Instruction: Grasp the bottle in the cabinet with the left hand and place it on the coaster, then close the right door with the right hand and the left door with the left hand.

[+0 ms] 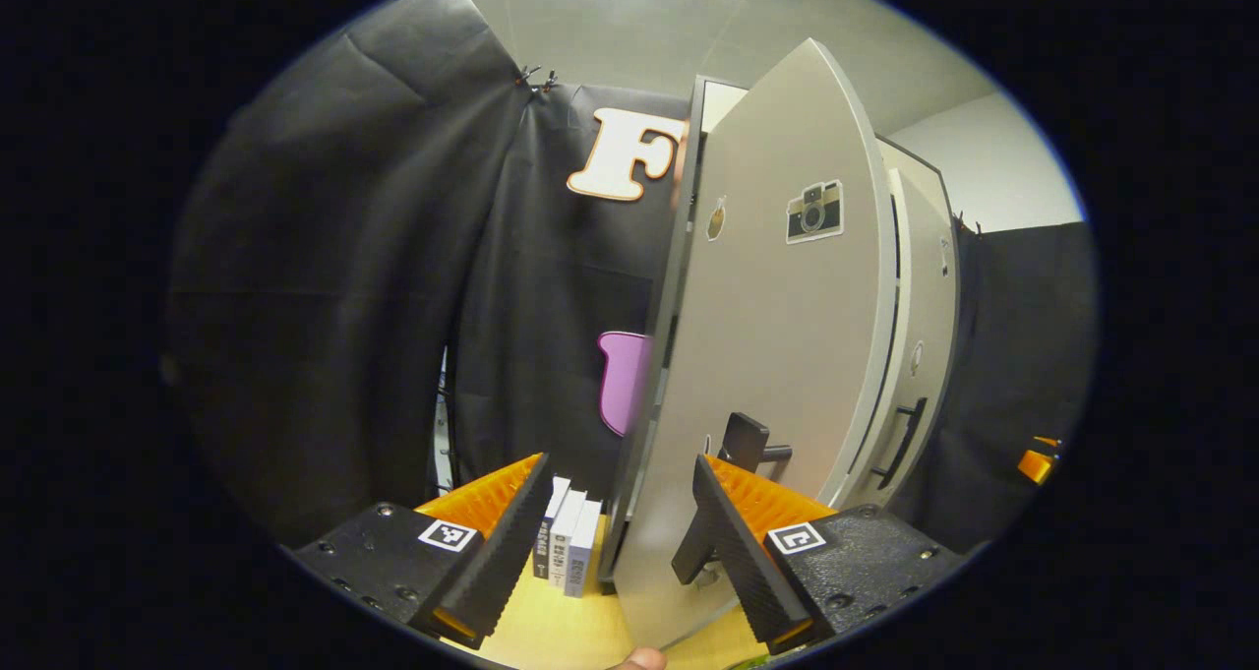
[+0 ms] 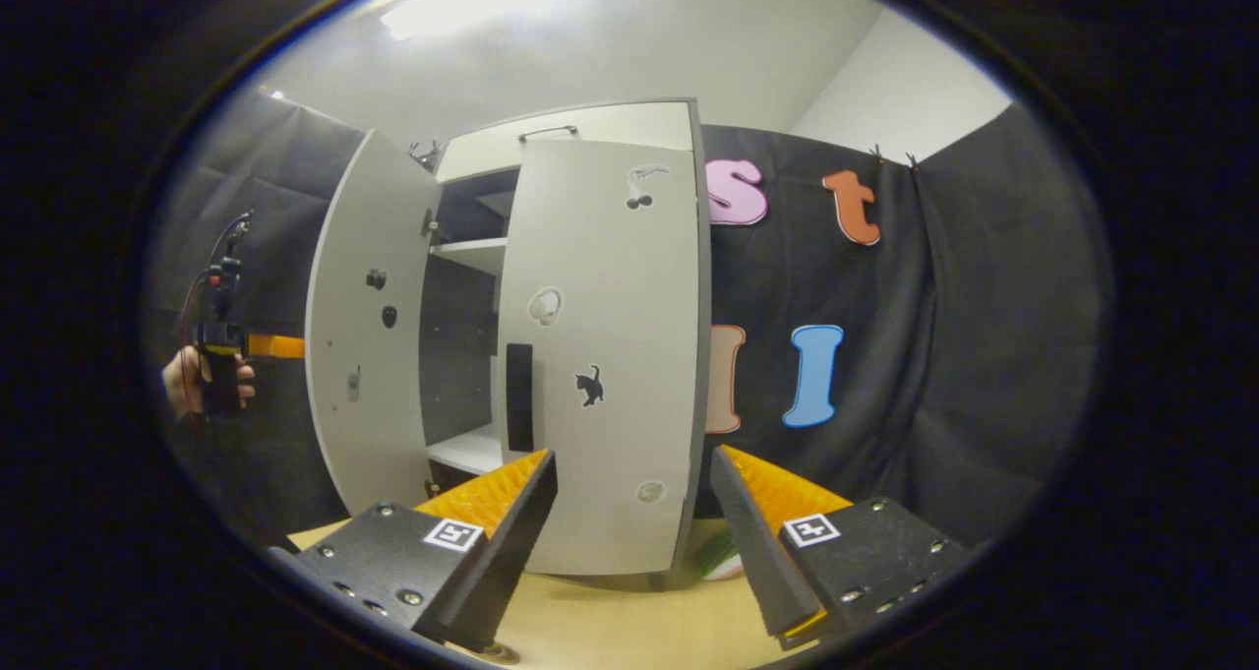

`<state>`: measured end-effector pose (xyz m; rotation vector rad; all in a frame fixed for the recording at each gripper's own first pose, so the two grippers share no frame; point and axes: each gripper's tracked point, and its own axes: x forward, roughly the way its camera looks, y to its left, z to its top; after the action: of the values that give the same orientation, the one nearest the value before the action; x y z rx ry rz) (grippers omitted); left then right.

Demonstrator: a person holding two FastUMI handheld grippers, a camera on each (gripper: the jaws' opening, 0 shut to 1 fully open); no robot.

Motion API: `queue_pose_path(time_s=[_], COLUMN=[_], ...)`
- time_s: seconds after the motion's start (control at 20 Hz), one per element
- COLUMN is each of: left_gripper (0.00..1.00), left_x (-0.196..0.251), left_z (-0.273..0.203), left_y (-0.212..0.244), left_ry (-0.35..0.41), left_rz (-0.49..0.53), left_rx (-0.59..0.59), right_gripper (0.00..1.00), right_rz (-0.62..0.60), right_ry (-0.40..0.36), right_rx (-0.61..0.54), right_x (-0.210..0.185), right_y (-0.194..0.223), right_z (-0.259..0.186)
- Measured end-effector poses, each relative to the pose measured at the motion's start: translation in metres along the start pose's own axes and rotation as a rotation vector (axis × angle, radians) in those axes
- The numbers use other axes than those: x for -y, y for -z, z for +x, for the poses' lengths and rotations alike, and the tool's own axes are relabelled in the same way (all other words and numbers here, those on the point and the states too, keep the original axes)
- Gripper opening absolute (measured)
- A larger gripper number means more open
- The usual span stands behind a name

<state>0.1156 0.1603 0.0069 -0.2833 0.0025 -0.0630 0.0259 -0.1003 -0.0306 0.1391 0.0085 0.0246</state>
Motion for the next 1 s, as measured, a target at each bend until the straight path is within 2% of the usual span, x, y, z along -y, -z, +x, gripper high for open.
queue_pose_path(time_s=[0.05,0.2,0.3,0.35,0.45,0.6,0.85,1.0], left_gripper=[0.92,0.92,0.89,0.92,0.92,0.92,0.92,0.94], left_x=[0.007,0.025,0.033,0.036,0.044,0.057,0.082,0.085], left_z=[0.001,0.004,0.01,0.011,0.016,0.021,0.03,0.033], left_y=[0.003,0.006,-0.001,-0.003,-0.003,0.001,0.017,0.024], left_ry=[0.01,0.03,0.026,0.022,0.03,0.057,0.108,0.107], left_rz=[-0.019,-0.041,-0.016,-0.006,-0.001,-0.016,-0.005,0.007], left_rx=[-0.007,-0.014,0.006,0.017,0.021,0.004,-0.034,-0.046], right_gripper=[0.97,0.95,0.95,0.93,0.95,0.93,0.95,0.95], right_rz=[0.011,-0.003,-0.012,-0.013,-0.015,-0.037,-0.06,-0.066], right_ry=[-0.007,-0.007,-0.002,0.0,-0.001,0.01,0.015,0.024], right_rx=[0.012,0.021,0.018,0.015,0.012,0.006,-0.001,-0.008], right_x=[-0.001,0.005,0.008,0.01,0.011,0.02,0.018,0.015], right_y=[-0.003,-0.004,-0.003,-0.002,0.001,0.006,0.016,0.02], right_z=[0.0,-0.002,-0.003,-0.004,-0.008,-0.011,-0.008,-0.009])
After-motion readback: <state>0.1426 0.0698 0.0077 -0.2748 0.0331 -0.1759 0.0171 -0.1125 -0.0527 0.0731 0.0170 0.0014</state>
